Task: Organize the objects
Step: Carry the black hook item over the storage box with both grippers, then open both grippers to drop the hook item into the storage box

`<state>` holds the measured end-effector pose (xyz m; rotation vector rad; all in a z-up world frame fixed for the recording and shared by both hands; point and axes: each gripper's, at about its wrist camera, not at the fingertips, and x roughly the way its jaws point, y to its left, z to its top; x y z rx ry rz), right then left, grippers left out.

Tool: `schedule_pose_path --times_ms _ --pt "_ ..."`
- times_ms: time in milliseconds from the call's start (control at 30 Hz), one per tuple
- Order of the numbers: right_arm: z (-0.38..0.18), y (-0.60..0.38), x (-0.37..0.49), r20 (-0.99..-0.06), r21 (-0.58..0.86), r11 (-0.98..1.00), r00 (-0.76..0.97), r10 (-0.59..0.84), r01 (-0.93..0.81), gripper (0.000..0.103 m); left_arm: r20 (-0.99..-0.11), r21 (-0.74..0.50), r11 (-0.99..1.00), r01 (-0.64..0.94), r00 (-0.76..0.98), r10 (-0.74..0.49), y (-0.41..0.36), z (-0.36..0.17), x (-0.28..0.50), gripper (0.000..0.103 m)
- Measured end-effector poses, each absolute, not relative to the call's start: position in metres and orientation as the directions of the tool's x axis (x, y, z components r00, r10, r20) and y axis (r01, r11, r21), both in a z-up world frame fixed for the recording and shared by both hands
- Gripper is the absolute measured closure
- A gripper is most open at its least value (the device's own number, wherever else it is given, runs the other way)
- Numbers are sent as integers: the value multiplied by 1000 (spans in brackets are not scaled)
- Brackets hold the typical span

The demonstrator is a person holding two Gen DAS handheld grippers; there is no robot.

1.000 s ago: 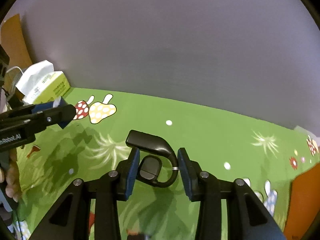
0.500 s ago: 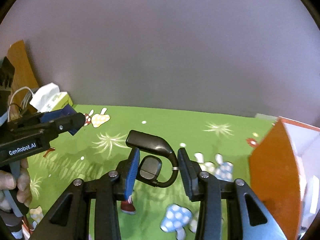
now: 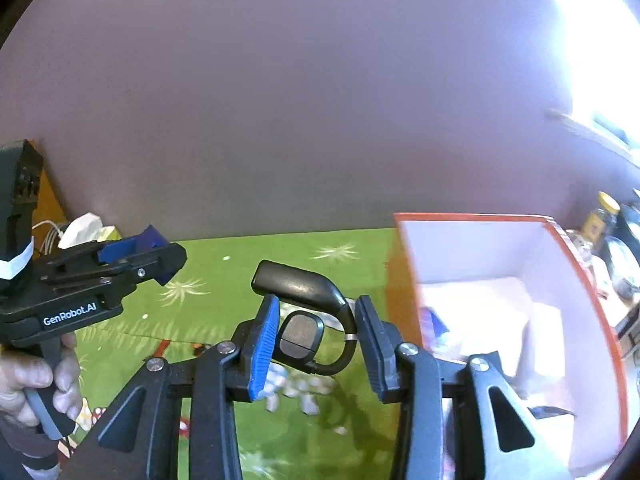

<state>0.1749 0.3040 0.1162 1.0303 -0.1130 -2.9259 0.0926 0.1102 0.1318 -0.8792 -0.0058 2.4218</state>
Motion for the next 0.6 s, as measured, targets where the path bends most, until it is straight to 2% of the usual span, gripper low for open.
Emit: schedule_pose_path --times_ms 300,600 --pt "114 391 218 -621 87 -984 -781 68 -156 63 -594 -172 -759 -628 -548 588 208 139 115 47" --pt "86 453 231 -671 63 -951 -719 184 -302 62 -656 -124 -687 -716 -461 598 305 122 124 47"
